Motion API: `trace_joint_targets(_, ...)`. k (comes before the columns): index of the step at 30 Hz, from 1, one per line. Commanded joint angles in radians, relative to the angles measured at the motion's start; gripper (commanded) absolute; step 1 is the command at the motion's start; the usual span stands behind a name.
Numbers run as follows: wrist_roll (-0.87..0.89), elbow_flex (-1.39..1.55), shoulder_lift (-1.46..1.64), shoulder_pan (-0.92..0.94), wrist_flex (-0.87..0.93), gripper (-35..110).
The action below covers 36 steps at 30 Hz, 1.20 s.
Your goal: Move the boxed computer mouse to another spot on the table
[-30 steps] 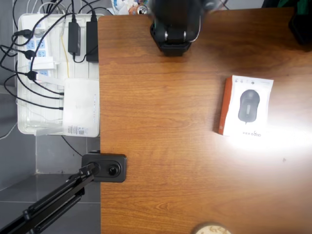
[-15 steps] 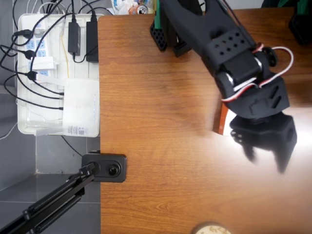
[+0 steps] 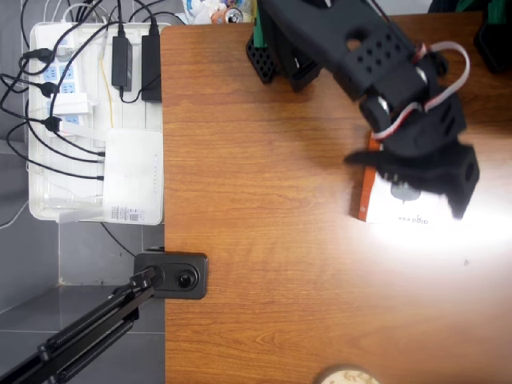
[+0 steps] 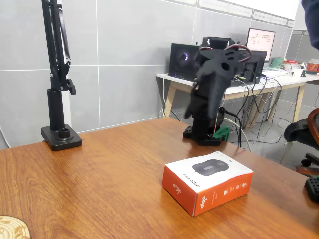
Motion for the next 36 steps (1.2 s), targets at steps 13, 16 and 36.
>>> trace_joint_targets(13, -0.095, -0.064, -0.250, -0.161, -0.002, 106)
trace_joint_targets(16, -0.077, -0.067, -0.268, -0.135, 0.002, 106)
trace_joint_targets(36, -0.077, -0.063, -0.465, -0.077, -0.063, 102)
